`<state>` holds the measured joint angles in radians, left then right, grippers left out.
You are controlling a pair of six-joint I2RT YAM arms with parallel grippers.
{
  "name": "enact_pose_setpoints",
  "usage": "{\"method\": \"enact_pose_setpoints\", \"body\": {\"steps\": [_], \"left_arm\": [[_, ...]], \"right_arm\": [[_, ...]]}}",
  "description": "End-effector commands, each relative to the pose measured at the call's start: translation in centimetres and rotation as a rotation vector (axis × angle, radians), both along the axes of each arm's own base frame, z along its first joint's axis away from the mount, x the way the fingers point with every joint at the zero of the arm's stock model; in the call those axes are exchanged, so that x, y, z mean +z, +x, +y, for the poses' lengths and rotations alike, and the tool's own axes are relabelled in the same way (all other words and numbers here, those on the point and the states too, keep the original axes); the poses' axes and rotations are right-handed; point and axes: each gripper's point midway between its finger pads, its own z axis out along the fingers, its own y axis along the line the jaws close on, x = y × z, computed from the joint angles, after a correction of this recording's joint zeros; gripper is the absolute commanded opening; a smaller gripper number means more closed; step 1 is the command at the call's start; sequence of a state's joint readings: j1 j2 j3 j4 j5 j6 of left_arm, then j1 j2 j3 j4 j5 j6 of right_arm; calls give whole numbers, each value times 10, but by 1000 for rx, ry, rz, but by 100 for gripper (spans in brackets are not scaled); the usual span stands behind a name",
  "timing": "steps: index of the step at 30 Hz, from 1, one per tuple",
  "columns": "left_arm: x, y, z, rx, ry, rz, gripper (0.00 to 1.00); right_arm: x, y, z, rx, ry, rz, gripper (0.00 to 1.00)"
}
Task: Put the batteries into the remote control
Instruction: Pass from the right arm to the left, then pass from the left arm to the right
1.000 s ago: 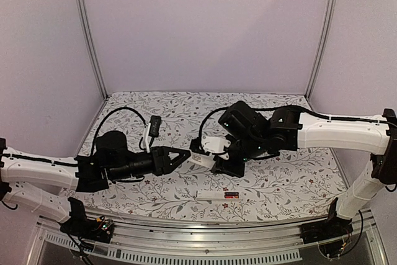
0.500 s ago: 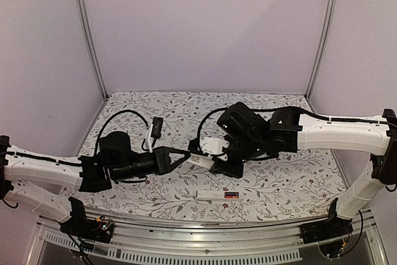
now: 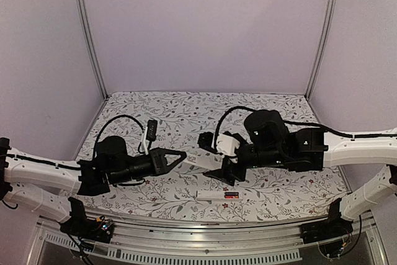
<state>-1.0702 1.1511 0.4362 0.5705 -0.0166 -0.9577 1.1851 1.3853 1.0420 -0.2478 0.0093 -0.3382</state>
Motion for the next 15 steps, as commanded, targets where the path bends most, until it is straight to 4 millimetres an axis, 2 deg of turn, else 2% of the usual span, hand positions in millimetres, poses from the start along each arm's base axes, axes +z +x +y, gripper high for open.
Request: {"method": "enact_pose_setpoints", "body": {"steps": [1,5,9,15], "left_arm": [[11,5,6,34,-47,-17,0],[13,6,7,37,-49,-24,0],[14,5,6,31,-49,-25,0],[12,4,7,29,-48,-22,0]], "right_arm": [[35,-6,20,70,182,-97,79],[16,-5,31,78,135,-112,78],[3,7,37,33,104,-133,76],[1,18,34,-23,90,-164,52]]}}
